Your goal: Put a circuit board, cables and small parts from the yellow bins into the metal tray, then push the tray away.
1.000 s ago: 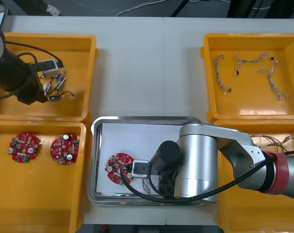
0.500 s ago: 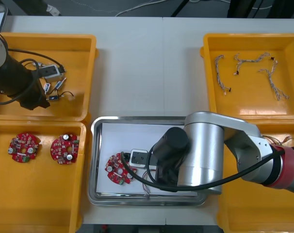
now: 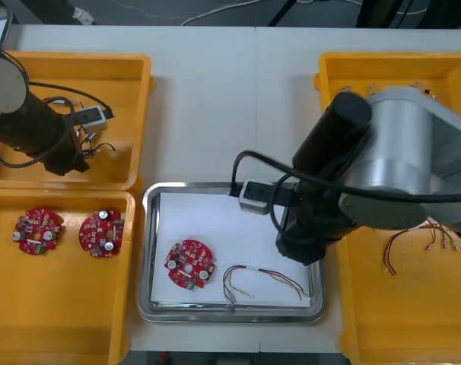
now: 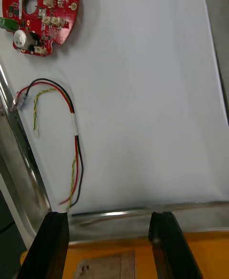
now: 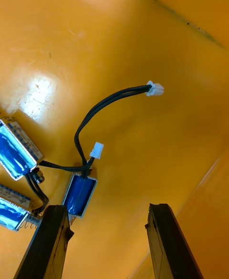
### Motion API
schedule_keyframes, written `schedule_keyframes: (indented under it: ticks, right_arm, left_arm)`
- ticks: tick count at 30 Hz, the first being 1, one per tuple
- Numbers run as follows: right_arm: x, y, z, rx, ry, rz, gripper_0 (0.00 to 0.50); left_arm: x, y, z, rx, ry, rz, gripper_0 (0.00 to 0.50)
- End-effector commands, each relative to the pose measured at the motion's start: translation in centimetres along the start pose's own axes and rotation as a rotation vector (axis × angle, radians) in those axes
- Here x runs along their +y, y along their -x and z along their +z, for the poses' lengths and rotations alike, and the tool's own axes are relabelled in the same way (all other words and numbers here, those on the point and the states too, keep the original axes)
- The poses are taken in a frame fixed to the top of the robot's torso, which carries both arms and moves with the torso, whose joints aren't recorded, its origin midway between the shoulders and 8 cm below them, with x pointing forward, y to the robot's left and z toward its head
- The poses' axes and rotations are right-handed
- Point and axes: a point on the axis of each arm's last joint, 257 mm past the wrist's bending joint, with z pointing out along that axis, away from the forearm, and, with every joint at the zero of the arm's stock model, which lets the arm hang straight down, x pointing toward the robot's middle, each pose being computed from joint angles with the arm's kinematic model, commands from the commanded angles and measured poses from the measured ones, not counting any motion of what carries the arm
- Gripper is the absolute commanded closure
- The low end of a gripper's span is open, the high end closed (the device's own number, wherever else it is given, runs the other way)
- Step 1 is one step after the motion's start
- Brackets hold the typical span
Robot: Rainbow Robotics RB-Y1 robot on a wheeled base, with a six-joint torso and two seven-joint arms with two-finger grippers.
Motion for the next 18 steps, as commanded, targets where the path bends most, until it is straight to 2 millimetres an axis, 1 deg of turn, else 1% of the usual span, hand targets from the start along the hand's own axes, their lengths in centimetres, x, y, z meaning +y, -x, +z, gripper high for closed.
schedule_keyframes:
  ticks: [1,3,9,13,15,16,18]
  right_arm:
    - [-2.9,-1.5,-4.5,-0.010,-0.056,0.041,0.000]
    - [-3.6,-2.4,-5.9,-0.006,-0.053,0.074,0.000]
    - [-5.5,-4.6,-8.8,-0.017,-0.062,0.187,0.000]
    - [-6.4,-6.2,-9.6,-0.026,-0.070,0.266,0.000]
    - [-6.8,-7.5,-9.9,-0.023,-0.075,0.320,0.000]
    - [-6.9,-7.7,-10.0,-0.022,-0.079,0.331,0.000]
    - [-7.4,-8.9,-10.3,-0.024,-0.094,0.383,0.000]
  left_arm:
    - [0.0,0.4,0.3,-0.016,0.012,0.027,0.021]
    - [0.2,0.6,0.2,-0.016,0.019,0.026,0.022]
    - [0.8,0.6,-0.1,-0.007,0.034,0.023,0.021]
    - [1.1,0.7,0.0,-0.003,0.030,0.016,0.022]
    - [1.4,0.8,0.1,-0.005,0.027,0.010,0.023]
    - [1.5,0.8,0.1,-0.006,0.028,0.009,0.023]
    - [1.5,1.1,0.4,-0.005,0.032,0.016,0.024]
